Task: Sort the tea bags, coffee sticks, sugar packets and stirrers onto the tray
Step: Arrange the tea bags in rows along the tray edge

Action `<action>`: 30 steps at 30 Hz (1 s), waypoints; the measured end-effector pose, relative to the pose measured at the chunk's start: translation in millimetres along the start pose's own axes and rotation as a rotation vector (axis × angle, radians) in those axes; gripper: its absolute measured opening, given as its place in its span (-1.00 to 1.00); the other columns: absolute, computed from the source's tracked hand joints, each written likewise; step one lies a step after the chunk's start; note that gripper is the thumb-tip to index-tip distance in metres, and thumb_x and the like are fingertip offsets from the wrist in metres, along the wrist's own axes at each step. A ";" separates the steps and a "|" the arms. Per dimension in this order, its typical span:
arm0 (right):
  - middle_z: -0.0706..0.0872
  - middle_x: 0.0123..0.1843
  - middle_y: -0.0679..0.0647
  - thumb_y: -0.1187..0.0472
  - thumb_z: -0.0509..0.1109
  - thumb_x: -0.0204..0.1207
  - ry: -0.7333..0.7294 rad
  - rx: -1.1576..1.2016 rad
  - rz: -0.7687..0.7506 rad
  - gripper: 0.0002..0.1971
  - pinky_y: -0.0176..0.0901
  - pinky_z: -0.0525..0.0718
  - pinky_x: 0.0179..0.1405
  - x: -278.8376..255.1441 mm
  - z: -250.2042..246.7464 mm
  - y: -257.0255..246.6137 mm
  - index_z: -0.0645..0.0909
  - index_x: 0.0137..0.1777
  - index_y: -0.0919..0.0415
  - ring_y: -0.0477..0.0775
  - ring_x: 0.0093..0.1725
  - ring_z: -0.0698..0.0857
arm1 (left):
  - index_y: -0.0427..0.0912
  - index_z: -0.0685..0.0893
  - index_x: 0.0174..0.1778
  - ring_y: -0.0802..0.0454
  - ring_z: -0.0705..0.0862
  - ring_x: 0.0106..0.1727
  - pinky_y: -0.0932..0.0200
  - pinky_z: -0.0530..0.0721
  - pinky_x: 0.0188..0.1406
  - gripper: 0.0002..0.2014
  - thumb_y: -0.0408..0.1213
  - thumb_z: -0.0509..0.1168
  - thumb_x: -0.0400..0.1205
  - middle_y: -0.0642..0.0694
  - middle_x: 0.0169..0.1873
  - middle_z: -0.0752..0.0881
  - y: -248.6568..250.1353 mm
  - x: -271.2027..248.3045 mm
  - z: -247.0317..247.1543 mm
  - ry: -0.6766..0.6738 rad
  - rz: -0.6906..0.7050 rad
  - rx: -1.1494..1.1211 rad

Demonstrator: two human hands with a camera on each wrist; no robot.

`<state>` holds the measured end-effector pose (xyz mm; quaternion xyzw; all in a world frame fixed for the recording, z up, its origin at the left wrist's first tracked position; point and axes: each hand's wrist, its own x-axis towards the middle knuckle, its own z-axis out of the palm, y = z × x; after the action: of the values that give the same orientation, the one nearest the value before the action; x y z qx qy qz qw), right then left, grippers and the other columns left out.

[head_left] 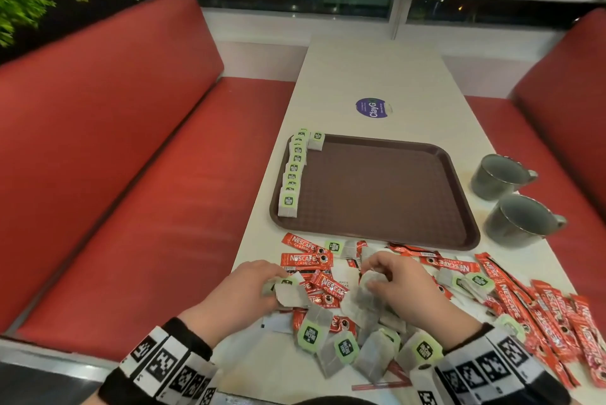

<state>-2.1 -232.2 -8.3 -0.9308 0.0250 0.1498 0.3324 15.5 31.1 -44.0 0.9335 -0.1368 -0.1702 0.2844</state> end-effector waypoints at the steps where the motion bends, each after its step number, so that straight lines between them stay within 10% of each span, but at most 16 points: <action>1: 0.66 -0.18 -0.14 0.32 0.40 0.50 0.013 0.029 0.006 -0.77 -0.50 0.45 -0.43 -1.2 -1.5 1.1 0.63 -0.03 -0.08 -0.26 -0.36 0.55 | 0.11 0.61 0.32 0.20 0.53 0.23 0.27 0.47 0.25 -0.54 -0.11 0.46 0.49 0.17 0.18 0.61 -1.2 0.4 0.6 -0.007 0.017 -0.014; 8: 0.68 -0.33 -0.16 0.27 0.45 0.50 0.060 0.145 0.021 -0.85 -0.48 0.48 -0.42 -8.9 -1.2 6.4 0.67 -0.23 -0.01 -0.26 -0.39 0.55 | 0.06 0.76 0.14 0.27 0.47 0.22 0.66 0.28 0.08 -0.77 -0.18 0.39 0.57 0.22 0.14 0.56 4.6 3.5 2.6 -0.061 0.137 0.008; 11: 0.74 -0.26 -0.07 0.21 0.46 0.49 0.091 0.193 0.022 -0.88 -0.29 0.56 -0.32 -8.1 -3.6 9.8 0.67 -0.24 -0.01 -0.12 -0.32 0.61 | 0.09 0.77 -0.05 0.33 0.55 0.13 0.51 0.42 0.06 -0.88 -0.06 0.43 0.53 0.25 0.08 0.62 9.1 3.8 -2.2 -0.004 0.050 -0.167; 16: 0.69 -0.38 0.01 0.34 0.49 0.47 0.052 0.409 -0.069 -0.82 -0.09 0.52 -0.26 -9.7 -20.2 4.0 0.70 -0.29 0.05 0.01 -0.37 0.52 | -0.28 0.69 -0.06 0.06 0.75 -0.09 0.11 0.73 -0.05 -0.86 -0.55 0.26 0.58 -0.24 -0.08 0.77 32.0 7.6 -19.3 -0.033 -0.195 -0.894; 20: 0.77 -0.04 0.01 0.57 0.47 0.36 -0.055 0.511 -0.216 -0.69 0.17 0.62 -0.05 -9.8 -31.0 -9.6 0.73 -0.35 0.10 0.40 -0.13 0.61 | -0.31 0.52 0.10 -0.14 0.75 -0.18 -0.02 0.77 -0.21 -0.81 -0.57 0.10 0.65 -0.28 -0.19 0.74 46.3 13.4 -28.9 -0.190 -0.287 -1.242; 30: 0.64 0.14 -0.04 0.51 0.46 0.29 -0.422 0.567 -0.365 -0.71 -0.42 0.56 -0.18 1.1 -39.6 -47.4 0.74 -0.38 0.06 -0.30 -0.11 0.65 | -0.16 0.64 0.05 0.15 0.54 -0.39 0.34 0.43 -0.48 -0.80 -0.23 0.36 0.54 -0.06 -0.31 0.65 63.7 23.4 -25.8 -0.539 -0.055 -1.186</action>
<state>16.2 -220.2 49.5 -0.7401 -0.1693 0.2634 0.5952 36.8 -15.6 7.3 0.5460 -0.0621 -0.4522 0.7025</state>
